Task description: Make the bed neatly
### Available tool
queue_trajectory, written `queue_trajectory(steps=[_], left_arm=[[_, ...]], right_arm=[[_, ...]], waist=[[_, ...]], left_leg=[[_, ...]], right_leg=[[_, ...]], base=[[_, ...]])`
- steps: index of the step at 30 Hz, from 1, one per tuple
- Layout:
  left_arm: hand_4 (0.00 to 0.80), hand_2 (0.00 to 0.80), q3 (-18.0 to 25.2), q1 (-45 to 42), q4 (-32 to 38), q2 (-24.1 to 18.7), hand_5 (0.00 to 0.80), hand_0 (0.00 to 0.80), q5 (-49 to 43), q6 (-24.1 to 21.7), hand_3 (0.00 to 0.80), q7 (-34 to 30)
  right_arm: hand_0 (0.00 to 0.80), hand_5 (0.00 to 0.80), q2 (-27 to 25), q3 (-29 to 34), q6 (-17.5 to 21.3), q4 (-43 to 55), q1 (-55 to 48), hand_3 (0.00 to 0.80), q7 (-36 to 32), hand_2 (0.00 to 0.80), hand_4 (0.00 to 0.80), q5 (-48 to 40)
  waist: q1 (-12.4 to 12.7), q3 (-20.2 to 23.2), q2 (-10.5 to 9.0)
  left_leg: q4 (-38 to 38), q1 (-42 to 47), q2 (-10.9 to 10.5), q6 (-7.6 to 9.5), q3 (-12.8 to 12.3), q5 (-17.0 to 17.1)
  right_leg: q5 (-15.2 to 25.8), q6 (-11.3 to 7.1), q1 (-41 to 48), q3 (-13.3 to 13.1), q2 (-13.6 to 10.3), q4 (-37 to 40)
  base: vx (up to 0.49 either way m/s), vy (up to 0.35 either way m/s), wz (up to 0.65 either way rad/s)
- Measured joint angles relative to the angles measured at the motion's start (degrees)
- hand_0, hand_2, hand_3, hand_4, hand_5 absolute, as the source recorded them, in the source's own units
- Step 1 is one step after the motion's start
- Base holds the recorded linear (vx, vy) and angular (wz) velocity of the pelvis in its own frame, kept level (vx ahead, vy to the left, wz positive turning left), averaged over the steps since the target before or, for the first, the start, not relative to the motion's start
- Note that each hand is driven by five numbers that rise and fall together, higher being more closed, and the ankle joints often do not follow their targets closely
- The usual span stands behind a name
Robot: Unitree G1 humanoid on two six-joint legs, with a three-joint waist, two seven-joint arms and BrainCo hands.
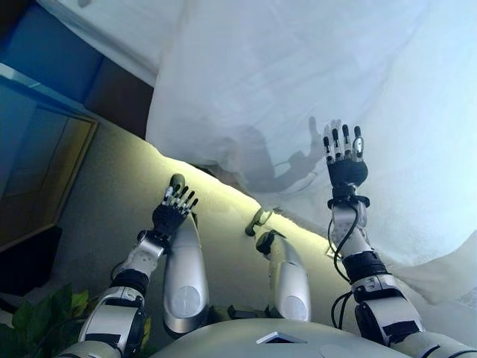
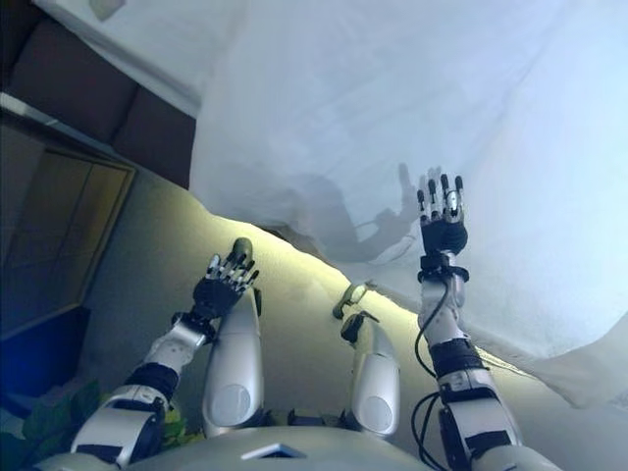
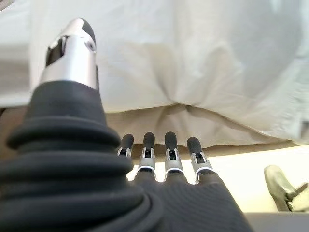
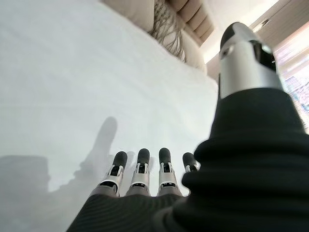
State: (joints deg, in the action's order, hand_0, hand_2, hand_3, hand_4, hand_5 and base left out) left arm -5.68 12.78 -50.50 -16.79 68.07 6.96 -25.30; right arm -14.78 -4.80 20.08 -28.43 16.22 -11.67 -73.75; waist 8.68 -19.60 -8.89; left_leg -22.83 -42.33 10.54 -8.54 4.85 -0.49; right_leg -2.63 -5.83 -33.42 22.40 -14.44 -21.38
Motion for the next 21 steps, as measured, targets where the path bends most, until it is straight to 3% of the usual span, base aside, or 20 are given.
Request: queue_trajectory(steps=[8,14,21], left_arm=[[0.000,0.000,-0.01,0.32,-2.37,0.31,0.000,0.000,1.63,0.11,0.000,-2.70],[0.000,0.000,-0.38,1.41,-2.41,0.78,0.000,0.000,3.68,-0.50,0.000,-4.01],[0.000,0.000,-2.72,5.56,-2.23,1.25,0.000,0.000,7.32,-2.79,0.000,-4.50]], right_arm=[[0.000,0.000,-0.51,1.16,0.00,-0.98,1.05,0.000,-0.03,0.000,0.000,0.12],[0.000,0.000,-1.97,1.93,-0.01,-1.18,1.70,0.000,-0.36,0.000,0.000,0.12],[0.000,0.000,-2.07,1.89,-0.03,-1.16,1.78,0.000,-0.61,0.000,0.000,0.39]], waist=[[-0.13,0.20,0.71],[-1.86,0.34,0.99],[-3.71,0.31,0.92]], left_leg=[[0.33,0.06,-0.44,0.16,-1.66,0.38],[-2.18,-3.10,-0.27,-0.18,-1.78,-0.30],[-6.04,-7.83,-0.27,0.65,-2.61,-1.54]], right_leg=[[0.07,-0.04,-1.75,-1.80,-0.69,-0.62],[0.26,-0.25,-5.71,-3.32,-0.70,-2.94],[0.68,0.22,-11.16,-5.96,-0.86,-4.70]], base=[[-0.040,0.045,-0.06],[-0.028,0.051,-0.11],[-0.045,0.108,-0.15]])
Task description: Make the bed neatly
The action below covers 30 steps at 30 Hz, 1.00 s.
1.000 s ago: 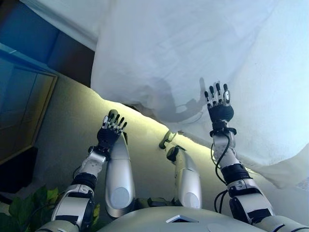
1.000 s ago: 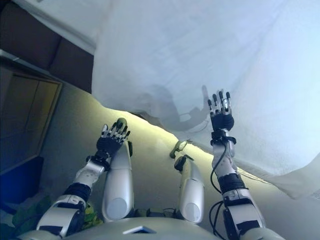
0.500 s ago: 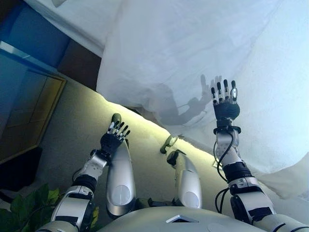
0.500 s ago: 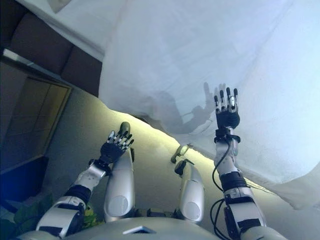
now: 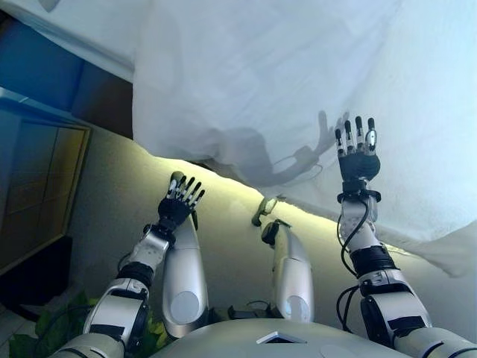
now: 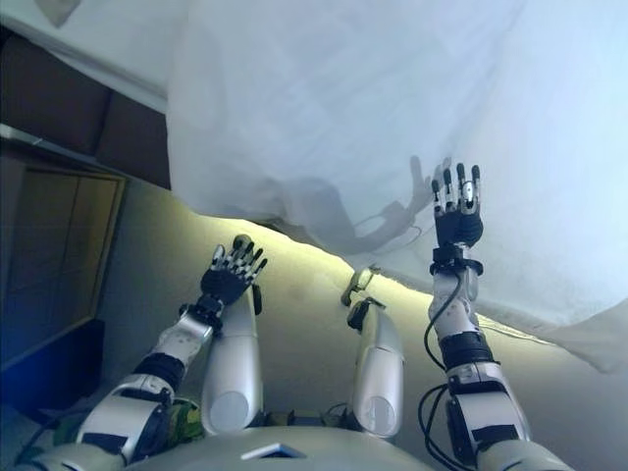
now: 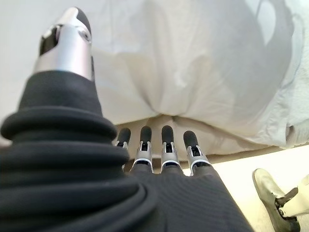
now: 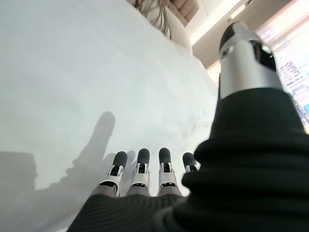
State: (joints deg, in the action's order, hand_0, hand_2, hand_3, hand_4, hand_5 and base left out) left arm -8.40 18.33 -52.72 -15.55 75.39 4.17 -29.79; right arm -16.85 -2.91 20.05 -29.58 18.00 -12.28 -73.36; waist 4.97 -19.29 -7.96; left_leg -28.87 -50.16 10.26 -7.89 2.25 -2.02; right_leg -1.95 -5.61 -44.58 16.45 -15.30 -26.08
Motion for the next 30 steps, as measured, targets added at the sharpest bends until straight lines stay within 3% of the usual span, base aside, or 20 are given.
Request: queue_trajectory(steps=[14,30], left_arm=[[0.000,0.000,-0.41,4.61,0.89,1.02,0.000,0.000,9.00,-4.12,0.000,-0.50],[0.000,0.000,0.39,5.30,6.08,0.91,0.000,0.000,14.36,-9.41,0.000,-2.84]], right_arm=[[0.000,0.000,0.05,-0.07,-0.92,0.84,2.37,0.000,0.04,0.000,0.000,3.40],[0.000,0.000,0.01,-0.03,-1.92,3.30,2.68,0.000,-1.17,0.000,0.000,5.21]], waist=[[-4.11,-0.86,-0.44],[-5.41,-3.53,0.60]], left_leg=[[-6.03,-4.53,-0.43,1.67,-3.68,-3.33],[-5.95,-1.86,0.01,2.02,-5.39,-4.06]], right_leg=[[2.72,-1.44,-6.10,-6.02,-0.19,0.02],[3.47,-1.76,-4.56,-7.93,0.16,0.99]], base=[[-0.045,0.130,-0.16],[-0.009,0.040,-0.05]])
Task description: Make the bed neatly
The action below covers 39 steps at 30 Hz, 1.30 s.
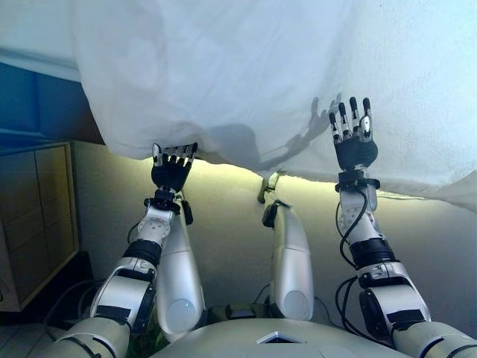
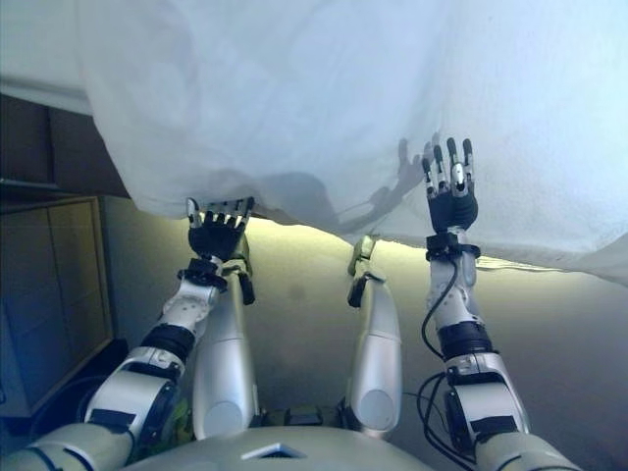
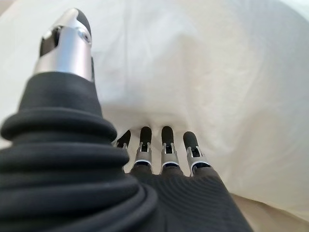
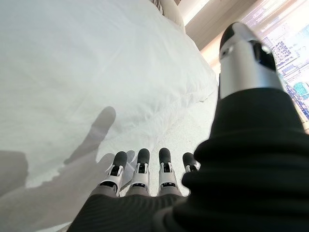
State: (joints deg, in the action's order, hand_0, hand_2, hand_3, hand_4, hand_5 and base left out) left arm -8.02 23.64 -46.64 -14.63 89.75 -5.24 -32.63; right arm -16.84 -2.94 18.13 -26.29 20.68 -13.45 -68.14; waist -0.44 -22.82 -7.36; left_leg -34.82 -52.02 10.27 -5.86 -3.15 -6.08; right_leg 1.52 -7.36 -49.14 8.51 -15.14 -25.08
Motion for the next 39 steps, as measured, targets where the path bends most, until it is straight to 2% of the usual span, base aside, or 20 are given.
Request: queue_trajectory(steps=[9,19,20,21,26,30,39], left_arm=[[0.000,0.000,1.09,0.00,0.45,0.06,0.000,0.000,3.62,-0.59,0.000,-0.02],[0.000,0.000,5.49,-0.28,1.79,0.01,0.000,0.000,8.70,-0.72,0.000,-1.77],[0.590,0.590,5.95,-0.40,2.22,0.06,0.590,0.590,8.89,-0.73,0.590,-2.02],[0.800,0.800,6.10,-0.56,2.68,0.06,0.800,0.800,9.00,-0.76,0.800,-2.22],[0.800,0.800,7.30,-1.15,3.08,0.69,0.800,0.800,9.14,-2.00,0.800,-2.78],[0.800,0.800,7.30,-1.08,5.07,1.19,0.800,0.800,9.28,-3.01,0.800,-2.79],[0.800,0.800,7.87,-0.88,6.20,1.19,0.800,0.800,9.94,-4.20,0.800,-2.66]], right_arm=[[0.000,0.000,0.00,-0.02,-0.09,0.56,0.14,0.000,0.16,0.000,0.000,0.04],[0.000,0.000,-0.10,-0.01,-0.53,1.09,-0.01,0.000,0.14,0.000,0.000,0.04],[0.000,0.000,-0.10,0.00,-0.53,1.09,-0.05,0.000,0.11,0.000,0.000,0.04],[0.000,0.000,-0.10,0.00,-0.53,1.09,-0.08,0.000,0.10,0.000,0.000,0.04],[0.000,0.000,-0.09,0.01,-0.59,1.12,-0.37,0.000,0.10,0.000,0.000,0.04],[0.000,0.000,-0.11,0.00,-0.65,1.28,-0.61,0.000,0.11,0.000,0.000,0.17],[0.000,0.000,-0.15,0.05,-0.96,1.29,-1.25,0.000,0.08,0.000,0.000,0.85]], waist=[[0.04,-0.34,0.23],[0.06,-0.58,0.51],[0.06,-0.58,0.52],[0.07,-0.58,0.52],[0.48,-0.66,0.64],[1.45,-1.16,1.30],[1.43,-1.20,1.35]], left_leg=[[0.40,1.38,0.44,0.09,-0.03,-0.05],[1.95,3.41,0.89,-0.13,-0.07,0.10],[2.28,3.61,0.96,-0.13,-0.07,0.10],[2.41,3.70,0.98,-0.25,-0.07,0.18],[3.25,4.31,0.86,-1.05,-0.06,0.73],[3.55,5.26,0.89,-1.05,0.26,0.73],[3.89,5.35,0.82,-1.00,0.72,0.82]], right_leg=[[0.02,0.06,1.34,0.10,0.33,0.46],[-0.07,0.51,2.71,0.18,0.93,1.05],[-0.12,0.57,2.86,0.24,0.94,1.18],[-0.12,0.58,2.91,0.29,0.95,1.26],[-0.07,0.50,3.12,0.43,1.01,1.09],[-0.15,0.57,4.03,1.21,0.92,0.85],[-0.52,1.13,4.16,1.67,0.79,0.14]], base=[[0.000,0.000,0.00],[0.009,-0.004,-0.01],[0.000,0.000,0.00],[0.000,0.000,0.00],[0.000,0.000,0.00],[0.008,0.005,0.02],[0.008,0.004,0.01]])
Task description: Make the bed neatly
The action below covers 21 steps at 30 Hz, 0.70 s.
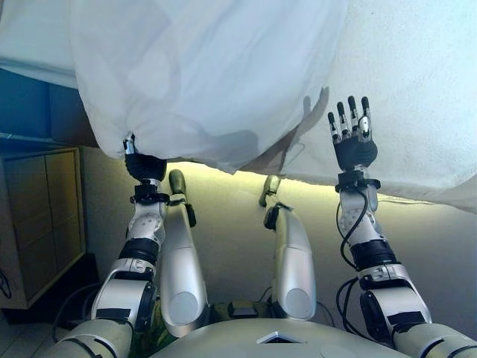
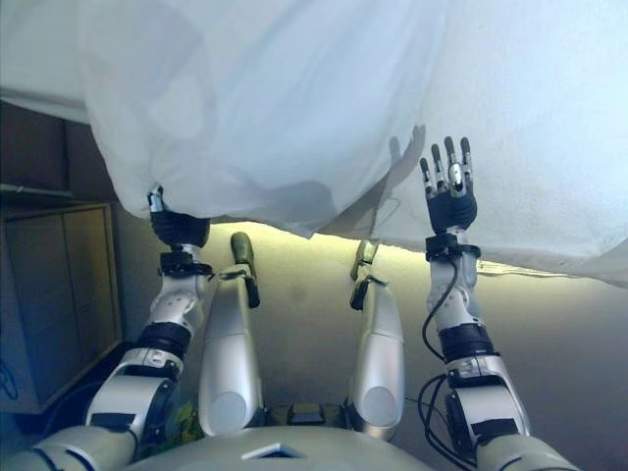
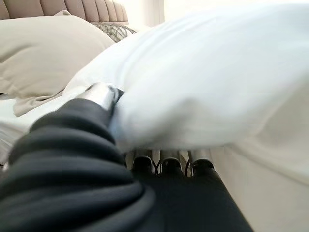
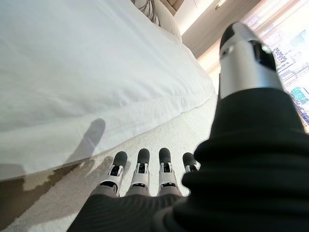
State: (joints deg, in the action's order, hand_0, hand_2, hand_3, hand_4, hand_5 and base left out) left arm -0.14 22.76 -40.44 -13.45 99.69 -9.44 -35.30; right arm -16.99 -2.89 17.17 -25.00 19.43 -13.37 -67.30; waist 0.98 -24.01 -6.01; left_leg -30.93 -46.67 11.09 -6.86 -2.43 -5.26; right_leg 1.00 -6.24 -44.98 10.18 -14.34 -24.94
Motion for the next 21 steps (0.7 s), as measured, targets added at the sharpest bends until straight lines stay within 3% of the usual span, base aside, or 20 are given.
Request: queue_trajectory(steps=[7,21], left_arm=[[0.800,0.800,1.97,-0.20,0.13,-0.38,0.800,0.800,-0.04,-0.01,0.800,2.19],[0.800,0.800,4.41,-0.41,2.29,0.07,0.800,0.800,-0.05,0.13,0.800,5.48]], right_arm=[[0.000,0.000,-0.01,0.15,-0.12,0.17,-0.85,0.000,-0.13,0.000,0.000,0.36],[0.000,0.000,-0.12,0.69,-0.11,0.41,-1.68,0.000,-0.46,0.000,0.000,0.37]], waist=[[0.23,-0.06,0.10],[2.95,-0.88,1.45]], left_leg=[[0.60,1.49,-0.09,-0.17,1.03,0.19],[2.51,3.44,-0.77,-1.12,3.06,1.17]], right_leg=[[-0.71,0.15,2.35,1.53,-0.20,0.04],[-2.75,0.04,4.67,4.30,-1.00,-1.26]], base=[[0.015,0.023,0.08],[0.007,-0.029,0.08]])
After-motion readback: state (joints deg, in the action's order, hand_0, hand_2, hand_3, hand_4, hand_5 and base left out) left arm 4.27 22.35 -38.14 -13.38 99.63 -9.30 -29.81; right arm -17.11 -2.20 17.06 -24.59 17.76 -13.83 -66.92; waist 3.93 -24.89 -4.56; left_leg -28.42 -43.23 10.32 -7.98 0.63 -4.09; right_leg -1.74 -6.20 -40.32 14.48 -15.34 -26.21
